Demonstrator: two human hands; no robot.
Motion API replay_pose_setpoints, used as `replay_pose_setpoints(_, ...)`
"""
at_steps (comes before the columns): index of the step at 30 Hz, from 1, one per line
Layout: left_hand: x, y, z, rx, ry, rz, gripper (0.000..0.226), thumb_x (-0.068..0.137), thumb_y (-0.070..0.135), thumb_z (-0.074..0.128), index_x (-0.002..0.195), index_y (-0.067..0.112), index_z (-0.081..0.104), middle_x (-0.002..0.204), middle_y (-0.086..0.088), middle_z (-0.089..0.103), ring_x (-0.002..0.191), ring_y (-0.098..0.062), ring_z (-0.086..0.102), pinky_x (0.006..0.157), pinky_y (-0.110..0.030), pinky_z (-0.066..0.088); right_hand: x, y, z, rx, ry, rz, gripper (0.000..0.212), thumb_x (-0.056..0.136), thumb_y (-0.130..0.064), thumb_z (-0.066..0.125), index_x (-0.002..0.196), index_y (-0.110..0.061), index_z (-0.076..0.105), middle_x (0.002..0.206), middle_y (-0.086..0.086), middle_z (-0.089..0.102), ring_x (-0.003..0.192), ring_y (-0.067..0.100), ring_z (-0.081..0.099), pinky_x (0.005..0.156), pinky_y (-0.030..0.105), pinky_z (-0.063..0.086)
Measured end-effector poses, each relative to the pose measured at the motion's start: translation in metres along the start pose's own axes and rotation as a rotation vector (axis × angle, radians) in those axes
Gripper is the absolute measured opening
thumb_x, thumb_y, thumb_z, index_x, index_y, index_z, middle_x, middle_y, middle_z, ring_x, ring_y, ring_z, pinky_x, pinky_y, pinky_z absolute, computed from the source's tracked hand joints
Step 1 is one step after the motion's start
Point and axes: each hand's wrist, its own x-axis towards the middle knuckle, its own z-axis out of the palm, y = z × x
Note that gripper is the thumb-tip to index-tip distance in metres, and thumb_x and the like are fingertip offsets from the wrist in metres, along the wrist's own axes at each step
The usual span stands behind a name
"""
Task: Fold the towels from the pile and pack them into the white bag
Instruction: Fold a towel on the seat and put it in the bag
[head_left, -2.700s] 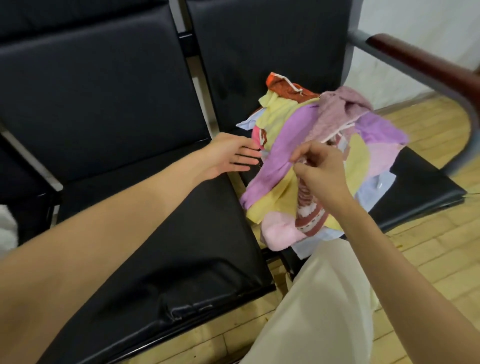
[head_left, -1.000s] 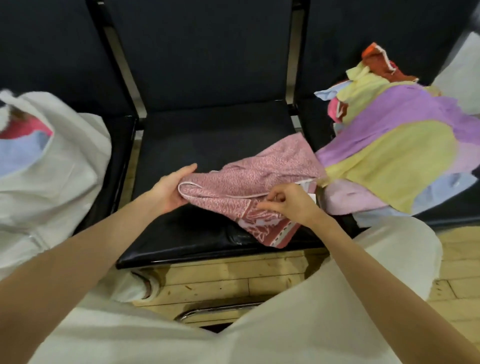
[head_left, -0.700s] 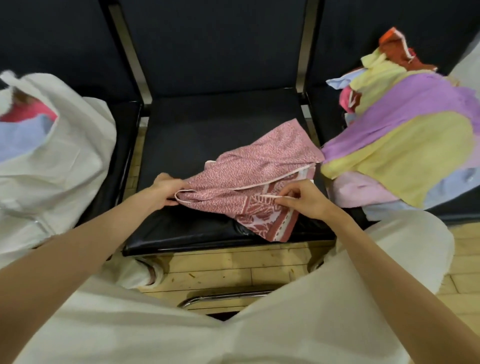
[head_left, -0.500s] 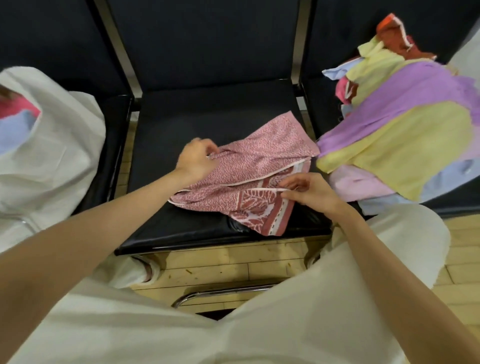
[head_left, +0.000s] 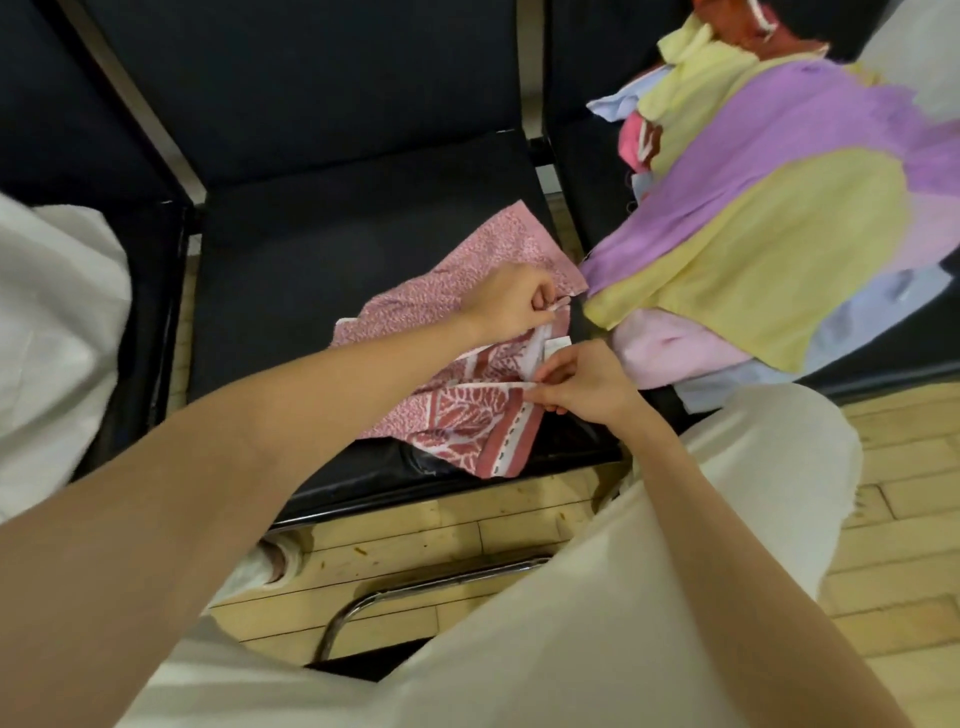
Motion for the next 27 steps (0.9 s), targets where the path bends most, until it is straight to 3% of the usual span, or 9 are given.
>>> replay_pose_setpoints(3, 0.005, -0.003, 0.005, -0.003, 0.031, -0.030, 0.014, 0.083, 0.014, 0.071, 0.095, 0.007, 0.070, 0.091, -0.006, 0.069, 0.081, -0.015, 0.064, 0.076, -0.032, 0.055, -0.003, -0.004, -0.003, -0.014, 0.003, -0.007, 0.007, 0.075, 0.001, 0.075, 0.075, 0.005, 0.070, 0.065, 0.016, 0.065, 0.056, 0.020, 0.058, 0.060, 0.033, 0.054)
replay_pose_setpoints(7, 0.005, -0.008, -0.006, -0.143, 0.063, -0.133, 0.012, 0.087, 0.014, 0.066, 0.094, 0.006, 0.071, 0.092, -0.005, 0.069, 0.085, -0.015, 0.064, 0.080, -0.028, 0.054, -0.003, -0.008, -0.005, 0.010, 0.076, -0.026, 0.006, 0.075, 0.001, 0.075, 0.078, 0.005, 0.071, 0.065, 0.008, 0.065, 0.057, 0.015, 0.058, 0.061, 0.028, 0.053)
replay_pose_setpoints(10, -0.006, -0.008, -0.026, -0.272, 0.171, -0.146, 0.010, 0.086, 0.009, 0.067, 0.093, 0.004, 0.072, 0.086, -0.001, 0.067, 0.081, -0.012, 0.063, 0.080, -0.024, 0.053, -0.004, -0.016, -0.007, -0.013, 0.242, -0.186, 0.009, 0.078, 0.001, 0.071, 0.080, -0.007, 0.070, 0.078, 0.002, 0.068, 0.064, 0.010, 0.059, 0.065, 0.018, 0.051)
replay_pose_setpoints(14, -0.032, -0.006, -0.056, -0.347, 0.152, -0.072, 0.013, 0.084, 0.011, 0.071, 0.096, 0.009, 0.075, 0.088, -0.002, 0.072, 0.082, -0.008, 0.067, 0.078, -0.019, 0.053, -0.007, -0.036, -0.010, -0.027, 0.386, -0.406, 0.017, 0.085, 0.000, 0.062, 0.091, -0.016, 0.066, 0.084, -0.010, 0.065, 0.073, 0.005, 0.060, 0.067, 0.016, 0.050)
replay_pose_setpoints(17, -0.048, -0.002, -0.073, -0.394, 0.135, -0.045, 0.015, 0.084, 0.009, 0.071, 0.098, 0.009, 0.075, 0.090, 0.004, 0.071, 0.084, -0.001, 0.066, 0.079, -0.014, 0.050, -0.008, -0.050, -0.008, -0.045, 0.410, -0.484, 0.020, 0.085, 0.000, 0.063, 0.094, -0.017, 0.063, 0.083, -0.008, 0.064, 0.077, 0.002, 0.059, 0.069, 0.013, 0.049)
replay_pose_setpoints(23, -0.063, 0.000, -0.092, -0.426, 0.093, 0.013, 0.018, 0.082, 0.004, 0.072, 0.099, 0.003, 0.074, 0.090, -0.002, 0.071, 0.085, -0.008, 0.067, 0.082, -0.021, 0.052, -0.008, -0.063, -0.001, -0.017, 0.427, -0.503, 0.037, 0.085, -0.002, 0.065, 0.119, -0.013, 0.058, 0.081, -0.001, 0.062, 0.073, 0.013, 0.062, 0.067, 0.019, 0.053)
replay_pose_setpoints(27, -0.069, 0.001, -0.095, -0.442, 0.084, 0.019, 0.019, 0.080, 0.007, 0.074, 0.098, 0.003, 0.075, 0.092, -0.007, 0.073, 0.089, -0.013, 0.069, 0.085, -0.027, 0.055, -0.006, -0.065, 0.000, -0.098, 0.436, -0.545, 0.030, 0.083, -0.002, 0.066, 0.113, -0.009, 0.066, 0.089, 0.000, 0.066, 0.075, 0.013, 0.061, 0.067, 0.011, 0.050)
